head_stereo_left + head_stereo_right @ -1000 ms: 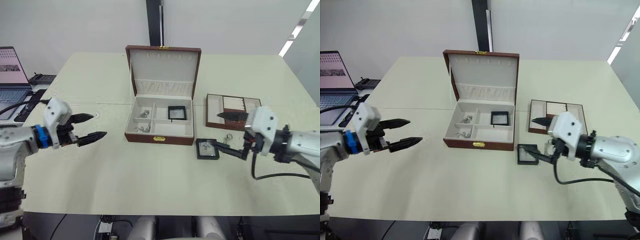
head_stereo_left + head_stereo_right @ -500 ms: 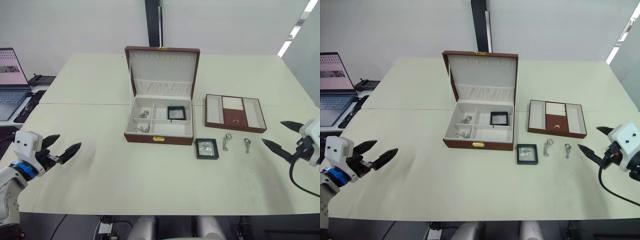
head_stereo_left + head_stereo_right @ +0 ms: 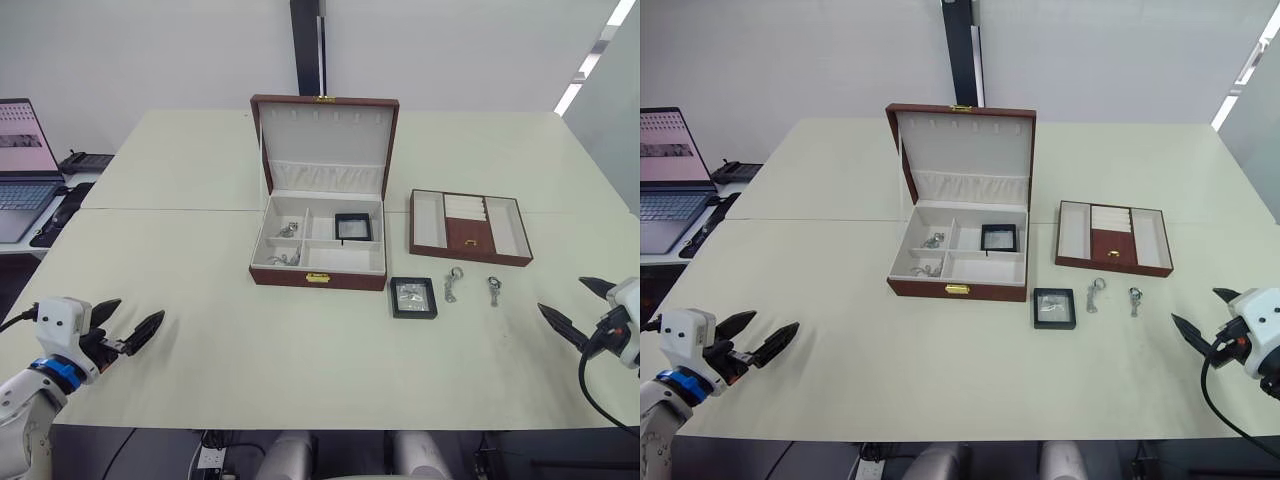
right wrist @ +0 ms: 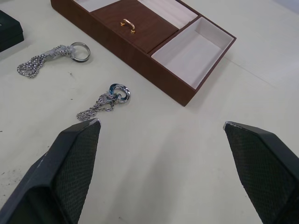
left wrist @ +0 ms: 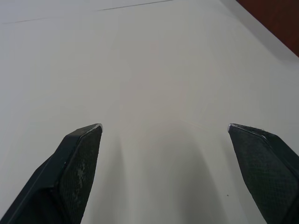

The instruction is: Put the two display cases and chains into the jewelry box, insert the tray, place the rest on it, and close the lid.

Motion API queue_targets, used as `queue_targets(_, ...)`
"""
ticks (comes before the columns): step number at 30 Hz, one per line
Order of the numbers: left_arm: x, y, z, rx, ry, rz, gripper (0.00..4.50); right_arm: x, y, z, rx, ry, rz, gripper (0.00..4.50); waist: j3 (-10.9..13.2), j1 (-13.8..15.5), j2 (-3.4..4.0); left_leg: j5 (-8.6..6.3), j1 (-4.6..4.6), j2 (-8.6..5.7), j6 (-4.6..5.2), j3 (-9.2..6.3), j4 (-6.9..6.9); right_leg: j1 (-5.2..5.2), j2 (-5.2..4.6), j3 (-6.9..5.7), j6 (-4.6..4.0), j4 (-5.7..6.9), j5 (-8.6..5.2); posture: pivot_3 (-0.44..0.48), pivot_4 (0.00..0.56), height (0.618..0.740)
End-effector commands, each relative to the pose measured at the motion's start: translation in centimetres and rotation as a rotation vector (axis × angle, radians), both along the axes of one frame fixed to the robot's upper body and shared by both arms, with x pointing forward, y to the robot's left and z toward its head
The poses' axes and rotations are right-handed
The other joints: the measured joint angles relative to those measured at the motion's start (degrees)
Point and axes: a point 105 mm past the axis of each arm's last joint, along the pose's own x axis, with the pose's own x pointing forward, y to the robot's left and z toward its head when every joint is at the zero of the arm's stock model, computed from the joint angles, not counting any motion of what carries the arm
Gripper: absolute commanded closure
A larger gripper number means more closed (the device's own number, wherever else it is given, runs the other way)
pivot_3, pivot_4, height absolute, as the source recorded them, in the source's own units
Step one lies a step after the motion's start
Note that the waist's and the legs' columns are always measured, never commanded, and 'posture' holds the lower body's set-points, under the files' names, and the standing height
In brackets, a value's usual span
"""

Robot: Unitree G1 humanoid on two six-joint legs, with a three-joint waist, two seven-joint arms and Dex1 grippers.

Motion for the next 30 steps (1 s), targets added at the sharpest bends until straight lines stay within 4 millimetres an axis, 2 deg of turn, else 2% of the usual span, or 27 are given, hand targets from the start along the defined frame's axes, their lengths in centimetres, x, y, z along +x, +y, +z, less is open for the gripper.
queue_targets(1, 0.3, -0.1, 1.0, 0.028, -0.032, -0.018, 0.04, 0.0, -0.1, 0.9, -0.006, -0.032, 0.003, 0.00, 0.0, 0.0, 0.00, 0.00, 0.00, 0.00, 0.00, 0.01, 0.00, 0.00, 0.00, 0.00, 0.00, 0.00, 0.00, 0.000, 0.150, 0.740)
queue_targets(22, 0.1, -2.7, 1.3, 0.103, -0.037, -0.205, 0.04, 0.3, 0.1, 1.4, -0.026, -0.042, 0.020, 0.00, 0.0, 0.0, 0.02, -0.01, 0.00, 0.01, 0.01, 0.01, -0.01, 0.00, 0.01, 0.00, 0.00, -0.01, 0.00, 0.000, 0.150, 0.740)
queue_targets(26, -0.5, -5.2, 1.8, 0.100, 0.002, -0.381, 0.04, 0.5, 0.3, 1.7, -0.035, -0.044, 0.039, 0.00, 0.0, 0.0, 0.03, -0.01, -0.01, 0.00, 0.02, 0.00, -0.01, 0.01, 0.00, 0.00, 0.00, -0.03, 0.00, 0.000, 0.150, 0.740)
queue_targets(30, -0.7, -8.5, 2.9, 0.098, 0.003, -0.562, 0.04, 0.7, 0.7, 2.2, -0.055, -0.054, 0.076, 0.00, 0.0, 0.0, 0.08, -0.02, -0.01, 0.01, 0.03, 0.00, -0.01, 0.02, -0.01, -0.01, 0.00, -0.04, 0.00, 0.000, 0.150, 0.740)
